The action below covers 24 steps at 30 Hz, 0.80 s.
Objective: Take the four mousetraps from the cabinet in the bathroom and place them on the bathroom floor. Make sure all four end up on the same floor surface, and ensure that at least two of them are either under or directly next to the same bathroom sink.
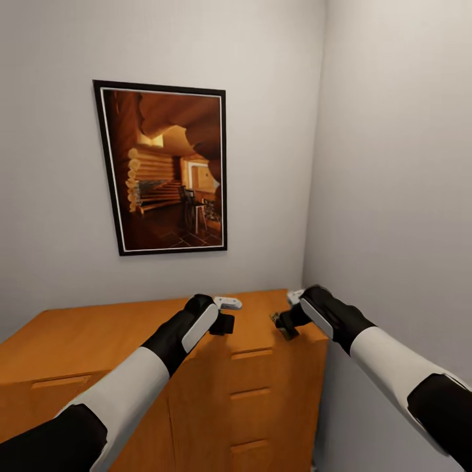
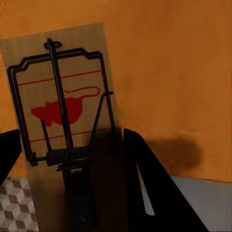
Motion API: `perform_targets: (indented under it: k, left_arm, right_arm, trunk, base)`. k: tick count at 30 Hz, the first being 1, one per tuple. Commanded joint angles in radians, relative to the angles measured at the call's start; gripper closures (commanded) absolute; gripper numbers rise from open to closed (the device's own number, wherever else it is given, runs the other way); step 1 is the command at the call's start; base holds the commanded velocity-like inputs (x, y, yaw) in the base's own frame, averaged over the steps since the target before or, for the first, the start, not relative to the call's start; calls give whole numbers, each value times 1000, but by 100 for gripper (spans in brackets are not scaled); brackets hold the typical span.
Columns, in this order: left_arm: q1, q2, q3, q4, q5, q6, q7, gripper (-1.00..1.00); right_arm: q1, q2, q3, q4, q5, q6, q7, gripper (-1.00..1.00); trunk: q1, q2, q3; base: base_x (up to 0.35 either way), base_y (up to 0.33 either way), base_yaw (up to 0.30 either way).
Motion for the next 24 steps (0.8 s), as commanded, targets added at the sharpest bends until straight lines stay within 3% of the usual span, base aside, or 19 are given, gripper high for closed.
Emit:
perform_targets:
  k: [1,7,18,24]
  left_arm:
    - [-1,2,-3,-1,10,1,10,100]
    - [-1,9,-3,-4,7,2,10,100]
    - [-1,43,-5,-11,9,1,10,100]
    - [-1,47,-5,-11,9,1,10,100]
  right_arm:
    - [6,-1,5,-3,-2,-17,0,100]
    - [19,1,5,-4,-7,-66,1,100]
    - [21,2,5,4,-14,-75,1,100]
    - [21,2,5,6,-13,-75,1,100]
  trunk:
    - [-1,-1,-1]
    - [-1,-1,-1]
    - [-1,-1,-1]
    - [-1,-1,-1]
  base:
    - [-347,0,0]
    - [-347,0,0]
    - [-347,0,0]
    - [-347,0,0]
